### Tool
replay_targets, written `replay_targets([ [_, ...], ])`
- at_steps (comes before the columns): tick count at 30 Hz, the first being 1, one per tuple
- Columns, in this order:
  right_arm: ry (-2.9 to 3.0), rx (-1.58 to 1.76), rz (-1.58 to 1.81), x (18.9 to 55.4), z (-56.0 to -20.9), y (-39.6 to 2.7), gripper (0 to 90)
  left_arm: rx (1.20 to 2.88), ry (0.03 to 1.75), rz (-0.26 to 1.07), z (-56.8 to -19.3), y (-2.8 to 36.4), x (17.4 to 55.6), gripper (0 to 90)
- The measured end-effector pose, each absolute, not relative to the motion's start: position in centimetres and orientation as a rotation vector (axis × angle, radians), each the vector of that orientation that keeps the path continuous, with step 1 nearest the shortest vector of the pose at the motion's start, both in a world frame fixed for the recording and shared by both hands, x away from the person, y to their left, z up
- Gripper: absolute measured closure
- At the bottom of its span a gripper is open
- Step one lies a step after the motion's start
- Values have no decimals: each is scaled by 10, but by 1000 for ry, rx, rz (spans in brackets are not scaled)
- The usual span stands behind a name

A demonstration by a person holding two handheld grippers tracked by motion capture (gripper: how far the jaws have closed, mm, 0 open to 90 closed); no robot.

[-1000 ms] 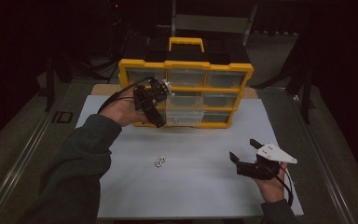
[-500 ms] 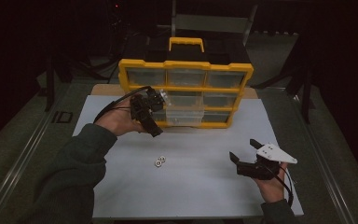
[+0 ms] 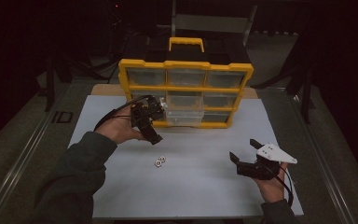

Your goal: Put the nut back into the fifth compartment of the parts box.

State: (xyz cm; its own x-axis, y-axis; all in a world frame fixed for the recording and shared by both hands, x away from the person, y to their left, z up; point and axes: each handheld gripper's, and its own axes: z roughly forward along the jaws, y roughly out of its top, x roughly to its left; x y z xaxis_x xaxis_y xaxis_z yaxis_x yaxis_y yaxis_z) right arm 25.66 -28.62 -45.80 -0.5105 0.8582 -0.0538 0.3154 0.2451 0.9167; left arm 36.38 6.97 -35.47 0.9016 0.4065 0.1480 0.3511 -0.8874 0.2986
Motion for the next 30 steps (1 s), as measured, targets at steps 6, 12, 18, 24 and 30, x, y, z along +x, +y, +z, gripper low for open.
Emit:
replay_targets([
  [6,1951,1069,1244,256,-458,-287,103,2806,554,283,-364,68,360,174],
  [12,1952,1067,1243,256,-458,-287,103,2827,537,257,-375,65,357,177],
  [18,1951,1067,1245,256,-457,-287,103,2849,521,233,-388,60,355,175],
  [24,1951,1068,1244,256,-457,-287,103,2874,502,209,-400,55,353,178],
  [30,1952,1066,1244,256,-457,-287,103,2884,491,189,-411,51,353,184],
])
